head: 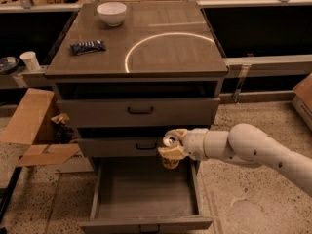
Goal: Place orange can into bottom drawer
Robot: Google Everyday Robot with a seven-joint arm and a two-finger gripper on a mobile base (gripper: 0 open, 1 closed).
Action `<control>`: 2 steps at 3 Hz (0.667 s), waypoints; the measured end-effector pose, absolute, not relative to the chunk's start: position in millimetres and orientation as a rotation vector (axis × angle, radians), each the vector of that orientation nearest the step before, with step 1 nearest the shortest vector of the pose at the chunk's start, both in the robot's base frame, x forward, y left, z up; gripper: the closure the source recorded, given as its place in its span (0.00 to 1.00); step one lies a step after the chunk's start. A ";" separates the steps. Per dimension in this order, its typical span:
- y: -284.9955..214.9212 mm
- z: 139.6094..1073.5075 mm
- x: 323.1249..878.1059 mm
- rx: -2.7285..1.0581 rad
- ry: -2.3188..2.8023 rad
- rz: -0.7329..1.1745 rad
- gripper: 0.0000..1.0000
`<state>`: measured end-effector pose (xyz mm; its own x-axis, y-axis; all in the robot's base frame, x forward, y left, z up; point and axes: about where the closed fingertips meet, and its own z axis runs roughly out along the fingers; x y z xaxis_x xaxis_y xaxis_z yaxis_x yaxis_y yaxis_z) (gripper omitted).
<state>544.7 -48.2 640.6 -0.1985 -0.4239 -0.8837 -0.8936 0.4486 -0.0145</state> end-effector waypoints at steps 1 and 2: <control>-47.0 625.1 547.9 -1.142 1.815 0.633 1.00; -49.6 581.0 552.9 -1.176 1.818 0.611 1.00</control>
Offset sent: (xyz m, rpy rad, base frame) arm 0.0135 -0.0077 -0.1221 -0.0874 -0.0119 0.0275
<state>552.9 -49.6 581.0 -0.1827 -0.4764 -0.8600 -0.8991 0.4349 -0.0500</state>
